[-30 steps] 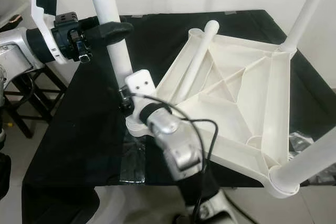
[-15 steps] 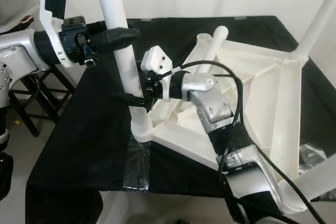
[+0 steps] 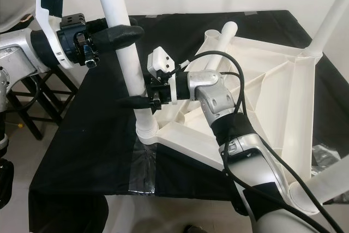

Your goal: Building children table

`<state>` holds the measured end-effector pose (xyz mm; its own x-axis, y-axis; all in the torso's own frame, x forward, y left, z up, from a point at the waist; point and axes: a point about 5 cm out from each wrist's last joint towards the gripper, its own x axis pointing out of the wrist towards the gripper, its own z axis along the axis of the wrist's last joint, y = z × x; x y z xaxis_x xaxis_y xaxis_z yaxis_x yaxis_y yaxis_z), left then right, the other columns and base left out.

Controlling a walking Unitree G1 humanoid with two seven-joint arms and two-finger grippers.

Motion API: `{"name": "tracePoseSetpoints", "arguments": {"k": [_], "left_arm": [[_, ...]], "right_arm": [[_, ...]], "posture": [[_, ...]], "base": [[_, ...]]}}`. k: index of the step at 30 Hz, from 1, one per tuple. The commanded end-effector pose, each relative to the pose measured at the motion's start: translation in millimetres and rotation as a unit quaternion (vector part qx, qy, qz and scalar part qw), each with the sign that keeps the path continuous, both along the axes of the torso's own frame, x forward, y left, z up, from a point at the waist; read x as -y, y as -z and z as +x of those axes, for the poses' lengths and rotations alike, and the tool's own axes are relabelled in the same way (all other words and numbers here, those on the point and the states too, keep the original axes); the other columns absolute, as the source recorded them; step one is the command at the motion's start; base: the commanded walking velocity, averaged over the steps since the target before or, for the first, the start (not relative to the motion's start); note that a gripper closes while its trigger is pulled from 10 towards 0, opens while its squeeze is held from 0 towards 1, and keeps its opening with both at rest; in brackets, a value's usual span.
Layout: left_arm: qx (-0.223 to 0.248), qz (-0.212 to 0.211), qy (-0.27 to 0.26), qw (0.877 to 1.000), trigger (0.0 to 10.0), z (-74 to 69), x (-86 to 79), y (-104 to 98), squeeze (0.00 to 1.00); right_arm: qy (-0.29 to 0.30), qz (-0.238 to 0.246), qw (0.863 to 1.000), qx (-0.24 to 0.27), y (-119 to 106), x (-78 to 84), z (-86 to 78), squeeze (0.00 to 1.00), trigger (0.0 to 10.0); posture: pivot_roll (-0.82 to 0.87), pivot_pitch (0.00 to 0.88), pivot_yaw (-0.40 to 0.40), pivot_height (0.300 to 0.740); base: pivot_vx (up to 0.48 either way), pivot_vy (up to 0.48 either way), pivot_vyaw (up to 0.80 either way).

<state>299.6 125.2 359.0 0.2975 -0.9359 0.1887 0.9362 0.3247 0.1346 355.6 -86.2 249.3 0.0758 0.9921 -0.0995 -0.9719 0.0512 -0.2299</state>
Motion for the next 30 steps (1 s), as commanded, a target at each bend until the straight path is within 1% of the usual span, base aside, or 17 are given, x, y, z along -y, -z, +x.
{"name": "tracePoseSetpoints", "arguments": {"k": [1, 2, 3, 4, 5, 6, 7, 12, 13, 14, 15, 17, 18, 19, 22, 28, 30], "left_arm": [[-0.003, 0.008, 0.039, 0.999, 0.0, -6.7, 7.0, 1.7, 0.0], [-0.002, 0.003, 0.044, 0.999, 0.0, -6.2, 7.5, 0.5, 0.73], [-0.002, 0.003, 0.044, 0.999, 0.0, -6.2, 7.5, 0.5, 0.73], [-0.005, -0.007, 0.043, 0.999, 0.0, -4.3, 7.4, -1.3, 1.0], [-0.005, -0.007, 0.043, 0.999, 0.0, -4.3, 7.4, -1.3, 1.0], [-0.007, -0.009, 0.043, 0.999, 10.0, -3.8, 7.2, -1.7, 1.0], [-0.007, -0.009, 0.043, 0.999, 10.0, -3.8, 7.2, -1.7, 1.0], [-0.007, -0.027, -0.002, 1.0, 10.0, 2.1, -1.4, -2.9, 1.0], [-0.008, -0.039, -0.034, 0.999, 10.0, 5.3, -8.5, -2.7, 1.0], [-0.014, -0.057, -0.081, 0.995, 10.0, 9.5, -20.6, -1.5, 1.0], [-0.019, -0.068, -0.112, 0.991, 10.0, 11.9, -28.9, -0.7, 0.0], [-0.019, -0.068, -0.112, 0.991, 10.0, 11.9, -28.9, -0.7, 0.0], [-0.031, -0.083, -0.143, 0.986, 10.0, 13.2, -40.9, 4.0, 0.0], [-0.043, -0.087, -0.169, 0.981, 10.0, 12.7, -51.4, 12.6, 0.0], [-0.064, -0.09, -0.195, 0.974, 10.0, 8.6, -63.5, 31.4, 0.0], [-0.077, -0.09, -0.198, 0.973, 10.0, 2.6, -65.4, 44.5, 0.0], [-0.084, -0.089, -0.191, 0.974, 10.0, -1.5, -62.7, 50.8, 0.0]], "right_arm": [[0.014, 0.016, 1.0, 0.021, -9.6, 3.0, 4.3, 0.0, 0.0], [0.011, 0.018, 1.0, 0.018, -6.8, 2.8, 4.8, 0.0, 0.0], [0.011, 0.018, 1.0, 0.018, -6.8, 2.8, 4.8, 0.0, 0.0], [0.017, 0.026, 0.999, 0.017, -2.7, 3.6, 6.8, 0.0, 0.0], [0.017, 0.026, 0.999, 0.017, -2.7, 3.6, 6.8, 0.0, 0.0], [0.02, 0.028, 0.999, 0.017, -2.0, 3.7, 7.2, 0.0, 0.0], [0.02, 0.028, 0.999, 0.017, -2.0, 3.7, 7.2, 0.0, 0.0], [0.131, 0.035, 0.991, -0.009, 18.3, -7.2, 7.1, 0.0, 0.0], [0.186, 0.029, 0.982, -0.025, 31.9, -16.0, 1.6, 0.0, 0.0], [0.304, 0.043, 0.95, -0.051, 53.6, -34.0, -13.7, 0.0, 0.0], [0.393, 0.055, 0.916, -0.066, 63.5, -39.2, -25.6, 0.0, 0.0], [0.393, 0.055, 0.916, -0.066, 63.5, -39.2, -25.6, 0.0, 0.0], [0.442, 0.052, 0.893, -0.072, 75.6, -43.5, -44.3, 0.0, 0.0], [0.462, 0.053, 0.882, -0.076, 81.6, -47.7, -55.2, 0.0, 0.0], [0.487, 0.063, 0.869, -0.057, 79.0, -43.1, -48.5, 0.0, 0.0], [0.495, 0.071, 0.865, -0.044, 71.9, -41.5, -39.9, 0.0, 0.0], [0.474, 0.071, 0.877, -0.044, 69.4, -49.6, -43.7, 0.0, 0.0]], "posture": [[0.04, 0.069, 0.055, 0.74], [0.04, 0.066, 0.057, 0.74], [0.04, 0.066, 0.057, 0.74], [0.03, 0.065, 0.053, 0.74], [0.03, 0.065, 0.053, 0.74], [0.03, 0.065, 0.053, 0.74], [0.03, 0.065, 0.053, 0.74], [-0.01, 0.071, 0.026, 0.74], [-0.01, 0.07, 0.023, 0.74], [-0.01, 0.078, 0.017, 0.74], [0.0, 0.08, 0.018, 0.74], [0.0, 0.08, 0.018, 0.74], [0.01, 0.087, 0.027, 0.74], [0.0, 0.079, 0.035, 0.74], [0.0, 0.073, 0.032, 0.74], [0.01, 0.07, 0.022, 0.74], [0.01, 0.068, 0.026, 0.74]], "base": [[0.0, 0.0, 0.0], [0.0, 0.0, 0.0], [0.0, 0.0, 0.0], [0.0, 0.0, 0.0], [0.0, 0.0, 0.0], [0.0, 0.0, 0.0], [0.0, 0.0, 0.0], [0.0, 0.0, 0.0], [0.0, 0.0, 0.0], [0.0, 0.0, 0.0], [0.0, 0.0, 0.0], [0.0, 0.0, 0.0], [0.0, 0.0, 0.0], [0.0, 0.0, 0.0], [0.0, 0.0, 0.0], [0.0, 0.0, 0.0], [0.0, 0.0, 0.0]]}}
